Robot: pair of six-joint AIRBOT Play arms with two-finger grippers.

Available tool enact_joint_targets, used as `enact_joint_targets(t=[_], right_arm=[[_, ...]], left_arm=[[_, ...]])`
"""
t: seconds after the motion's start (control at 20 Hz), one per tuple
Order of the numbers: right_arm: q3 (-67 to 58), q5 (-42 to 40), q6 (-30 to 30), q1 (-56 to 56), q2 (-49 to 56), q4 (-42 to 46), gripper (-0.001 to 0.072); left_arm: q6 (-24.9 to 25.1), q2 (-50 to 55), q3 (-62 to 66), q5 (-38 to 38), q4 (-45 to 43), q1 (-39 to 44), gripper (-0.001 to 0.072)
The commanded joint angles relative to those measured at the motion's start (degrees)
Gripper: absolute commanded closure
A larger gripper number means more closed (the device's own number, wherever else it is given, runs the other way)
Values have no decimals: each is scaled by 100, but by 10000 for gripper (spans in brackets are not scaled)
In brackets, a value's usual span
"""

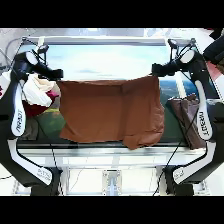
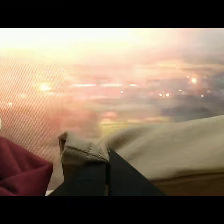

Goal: Fold the shirts.

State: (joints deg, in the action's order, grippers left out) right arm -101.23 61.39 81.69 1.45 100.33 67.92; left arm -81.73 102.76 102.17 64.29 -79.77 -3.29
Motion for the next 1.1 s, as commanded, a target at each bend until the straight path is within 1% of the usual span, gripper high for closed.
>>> enact_joint_targets(t=[0.0,0.1,0.3,0.4,0.5,0.65,0.75,0.9,1.05], right_arm=[[-39,-531,-7,0,442,-68,706],[-234,-39,-7,-2,417,197,706],[-278,903,11,-4,83,870,707],[-197,1338,11,-4,-72,1150,707],[28,1639,7,-7,-195,1314,707],[682,1635,7,-7,-254,1296,707],[1211,1381,11,-7,-254,1250,707],[1840,824,22,-7,-214,1178,707],[2057,654,26,-7,-129,1016,706]], left_arm=[[-144,267,7,-522,-212,105,698],[-144,122,7,-341,-212,92,699],[-118,-319,-31,750,-210,129,700],[-79,-553,-326,955,-205,149,699],[-74,-809,-879,1029,-210,177,699],[-28,-1005,-1812,966,-208,236,699],[-33,-999,-2225,726,-205,293,699],[-33,-966,-2450,339,59,382,699],[-33,-780,-2452,254,232,483,699]])
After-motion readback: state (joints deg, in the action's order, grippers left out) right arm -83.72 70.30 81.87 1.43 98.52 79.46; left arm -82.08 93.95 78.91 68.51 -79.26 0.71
